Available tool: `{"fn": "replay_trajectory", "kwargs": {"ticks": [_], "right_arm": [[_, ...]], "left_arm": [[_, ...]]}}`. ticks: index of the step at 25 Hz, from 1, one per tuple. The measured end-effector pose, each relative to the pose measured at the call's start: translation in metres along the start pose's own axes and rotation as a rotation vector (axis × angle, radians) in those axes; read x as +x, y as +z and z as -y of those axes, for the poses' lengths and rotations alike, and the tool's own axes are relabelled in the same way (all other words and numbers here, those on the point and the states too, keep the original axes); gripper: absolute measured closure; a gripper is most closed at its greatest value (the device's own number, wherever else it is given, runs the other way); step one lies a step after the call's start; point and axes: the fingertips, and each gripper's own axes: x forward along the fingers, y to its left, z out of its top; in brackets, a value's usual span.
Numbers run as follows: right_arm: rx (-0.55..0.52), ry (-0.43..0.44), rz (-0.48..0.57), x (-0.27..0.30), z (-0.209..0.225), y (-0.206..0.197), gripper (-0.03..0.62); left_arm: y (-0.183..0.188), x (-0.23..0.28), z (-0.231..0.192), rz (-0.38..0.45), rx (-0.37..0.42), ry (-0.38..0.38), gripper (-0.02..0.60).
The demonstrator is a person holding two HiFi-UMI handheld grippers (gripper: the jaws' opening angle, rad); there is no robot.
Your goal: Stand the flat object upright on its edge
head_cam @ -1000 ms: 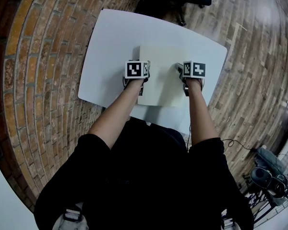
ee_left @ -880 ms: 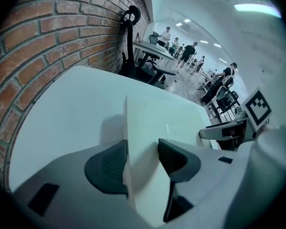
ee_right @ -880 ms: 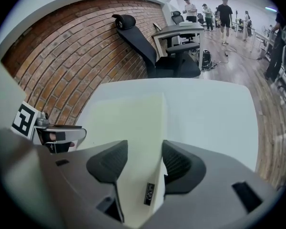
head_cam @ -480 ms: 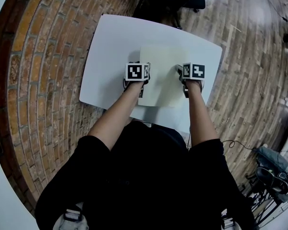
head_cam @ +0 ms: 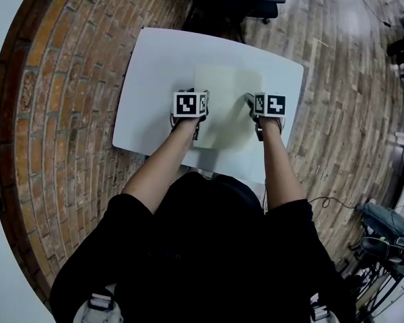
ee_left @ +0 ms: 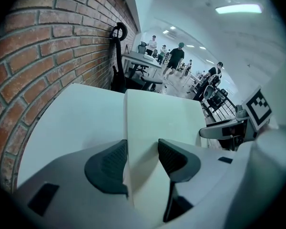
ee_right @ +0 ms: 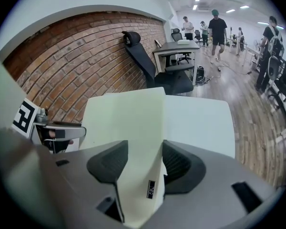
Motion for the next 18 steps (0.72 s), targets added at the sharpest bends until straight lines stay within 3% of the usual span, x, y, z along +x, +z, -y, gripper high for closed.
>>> {"fn": "replay_trajectory", "kwargs": {"ticks": [18], "right_arm": [[-0.034, -0.051, 0.147, -0.051, -0.031, 0.025, 0.367]], "left_arm": [[0.035, -0.049, 0.004, 0.112, 0.103, -0.025, 0.364]]}}
